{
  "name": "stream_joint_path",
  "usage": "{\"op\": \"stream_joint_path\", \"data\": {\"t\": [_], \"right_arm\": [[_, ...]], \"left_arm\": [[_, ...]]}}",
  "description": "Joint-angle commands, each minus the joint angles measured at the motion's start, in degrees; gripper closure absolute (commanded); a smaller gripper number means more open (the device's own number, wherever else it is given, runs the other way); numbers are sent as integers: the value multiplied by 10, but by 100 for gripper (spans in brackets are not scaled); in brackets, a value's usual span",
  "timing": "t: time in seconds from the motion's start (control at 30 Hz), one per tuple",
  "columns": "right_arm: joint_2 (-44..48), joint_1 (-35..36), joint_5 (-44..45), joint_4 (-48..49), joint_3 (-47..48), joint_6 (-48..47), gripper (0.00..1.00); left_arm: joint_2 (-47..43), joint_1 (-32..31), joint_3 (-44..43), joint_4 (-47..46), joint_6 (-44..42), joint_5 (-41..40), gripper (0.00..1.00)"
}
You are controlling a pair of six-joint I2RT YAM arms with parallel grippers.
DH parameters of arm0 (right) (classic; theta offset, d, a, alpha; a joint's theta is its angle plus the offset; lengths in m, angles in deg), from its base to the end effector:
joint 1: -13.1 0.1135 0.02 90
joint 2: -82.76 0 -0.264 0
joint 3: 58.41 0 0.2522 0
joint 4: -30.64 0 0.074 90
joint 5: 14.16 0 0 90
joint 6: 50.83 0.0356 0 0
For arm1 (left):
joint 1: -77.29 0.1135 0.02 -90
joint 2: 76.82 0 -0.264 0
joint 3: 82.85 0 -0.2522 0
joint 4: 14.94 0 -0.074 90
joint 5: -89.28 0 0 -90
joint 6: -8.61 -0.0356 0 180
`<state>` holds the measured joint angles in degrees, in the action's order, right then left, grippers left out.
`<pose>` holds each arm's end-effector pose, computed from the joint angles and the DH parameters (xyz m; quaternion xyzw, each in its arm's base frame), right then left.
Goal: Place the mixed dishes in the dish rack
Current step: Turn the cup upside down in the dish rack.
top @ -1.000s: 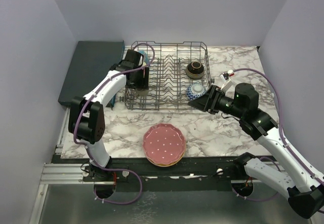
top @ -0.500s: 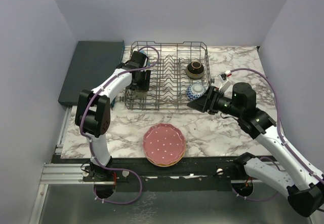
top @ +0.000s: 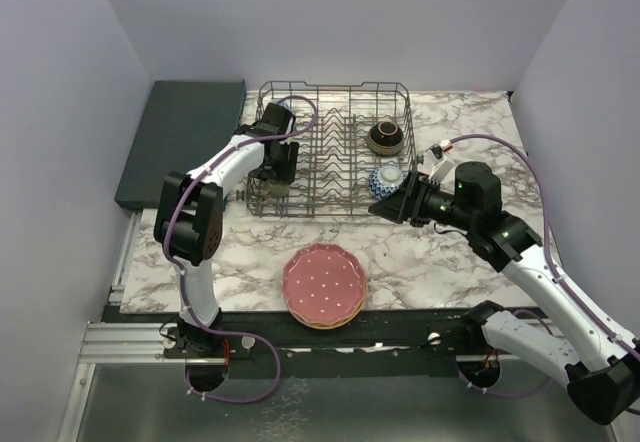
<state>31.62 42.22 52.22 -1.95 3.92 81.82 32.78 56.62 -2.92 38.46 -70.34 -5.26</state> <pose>0.1687 0.1103 0.3291 -0.0193 0.8166 0.4603 0.3478 0.3819 -0.1411 0.2230 0.0722 0.9688 -0.0269 0.2355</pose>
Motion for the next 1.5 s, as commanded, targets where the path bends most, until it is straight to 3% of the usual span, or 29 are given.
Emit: {"op": "stream_joint_path", "data": {"t": [0.0, 0.23, 0.4, 0.97, 1.03, 1.1, 1.47], "right_arm": [[-5, -3, -7, -14, 0, -16, 37], [-9, -3, -9, -17, 3, -22, 35], [-12, -3, -9, -16, 1, -22, 31], [-4, -3, -13, -15, -6, -26, 25], [-1, -3, -13, -18, -6, -28, 24], [1, -3, -12, -21, -5, -30, 23], [22, -3, 0, -49, -1, -39, 18]], "left_arm": [[17, -3, -23, 13, -7, -5, 100], [23, -4, -30, 20, -7, -13, 97], [25, -5, -30, 24, -7, -16, 68], [11, -13, -33, 34, -2, -33, 28], [9, -15, -36, 36, -1, -35, 21], [7, -16, -39, 37, 2, -37, 3], [-8, -33, -57, 47, 14, -46, 1]]}}
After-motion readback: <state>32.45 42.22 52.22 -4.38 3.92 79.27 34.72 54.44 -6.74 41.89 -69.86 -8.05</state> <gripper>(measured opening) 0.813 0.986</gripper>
